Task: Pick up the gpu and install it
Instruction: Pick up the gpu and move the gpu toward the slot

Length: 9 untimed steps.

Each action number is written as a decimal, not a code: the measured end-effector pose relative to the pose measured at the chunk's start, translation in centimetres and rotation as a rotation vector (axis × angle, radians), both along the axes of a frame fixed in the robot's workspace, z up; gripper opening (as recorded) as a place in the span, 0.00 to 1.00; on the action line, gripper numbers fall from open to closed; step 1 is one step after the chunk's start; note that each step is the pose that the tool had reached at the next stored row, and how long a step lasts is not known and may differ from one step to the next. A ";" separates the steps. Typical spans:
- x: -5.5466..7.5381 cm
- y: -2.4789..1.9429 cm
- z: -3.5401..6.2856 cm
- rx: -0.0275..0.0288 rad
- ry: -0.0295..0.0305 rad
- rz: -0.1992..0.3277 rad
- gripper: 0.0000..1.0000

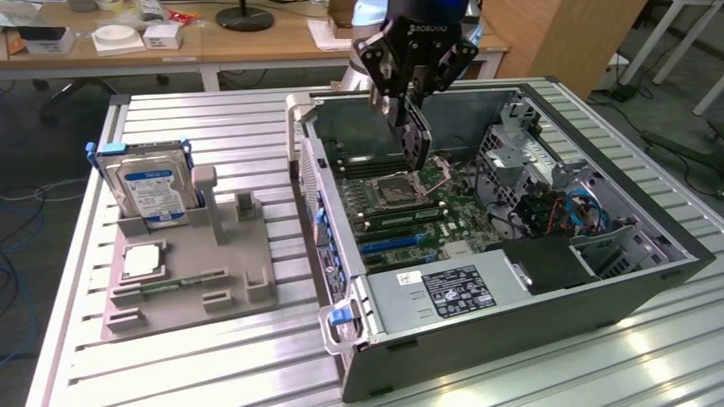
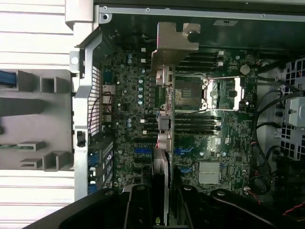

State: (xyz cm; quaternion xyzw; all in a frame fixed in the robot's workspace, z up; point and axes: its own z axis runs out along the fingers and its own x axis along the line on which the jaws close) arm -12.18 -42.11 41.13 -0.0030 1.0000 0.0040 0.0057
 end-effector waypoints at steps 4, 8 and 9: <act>0.4 0.00 0.00 0.0000 0.0001 0.000 0.26; 1.0 0.00 0.00 0.0000 0.0000 0.000 0.26; 1.1 0.01 0.00 0.0000 0.0000 0.000 0.26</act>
